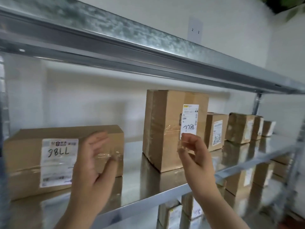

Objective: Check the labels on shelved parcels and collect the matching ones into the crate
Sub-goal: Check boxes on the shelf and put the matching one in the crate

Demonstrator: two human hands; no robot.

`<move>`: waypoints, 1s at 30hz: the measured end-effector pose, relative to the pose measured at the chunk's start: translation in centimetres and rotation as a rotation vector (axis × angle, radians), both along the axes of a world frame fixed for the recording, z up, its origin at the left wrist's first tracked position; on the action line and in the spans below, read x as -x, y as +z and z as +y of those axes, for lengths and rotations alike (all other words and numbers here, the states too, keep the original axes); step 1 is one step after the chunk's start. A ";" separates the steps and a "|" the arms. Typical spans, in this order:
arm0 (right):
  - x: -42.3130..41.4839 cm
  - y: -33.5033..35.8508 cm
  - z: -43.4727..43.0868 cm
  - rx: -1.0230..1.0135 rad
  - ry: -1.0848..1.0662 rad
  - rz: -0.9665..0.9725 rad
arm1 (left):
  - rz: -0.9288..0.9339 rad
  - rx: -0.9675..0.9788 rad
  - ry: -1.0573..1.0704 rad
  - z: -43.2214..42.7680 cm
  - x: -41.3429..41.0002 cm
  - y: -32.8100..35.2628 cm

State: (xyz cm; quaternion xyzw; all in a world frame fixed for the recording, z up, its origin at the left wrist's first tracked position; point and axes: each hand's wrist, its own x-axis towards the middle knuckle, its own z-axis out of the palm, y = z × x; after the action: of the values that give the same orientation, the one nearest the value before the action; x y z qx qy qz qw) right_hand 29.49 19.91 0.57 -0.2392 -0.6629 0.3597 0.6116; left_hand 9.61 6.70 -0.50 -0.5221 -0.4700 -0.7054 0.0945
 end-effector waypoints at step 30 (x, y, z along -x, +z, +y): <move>-8.2 0.9 22.1 0.343 0.620 -0.150 | -0.423 0.390 0.095 18.1 -13.0 2.0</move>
State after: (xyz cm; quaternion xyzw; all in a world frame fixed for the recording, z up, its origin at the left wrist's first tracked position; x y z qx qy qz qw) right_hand 37.64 42.05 1.52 -0.1518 -0.6767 0.6156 0.3743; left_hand 22.59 24.80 1.50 -0.3491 -0.6300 -0.6896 -0.0750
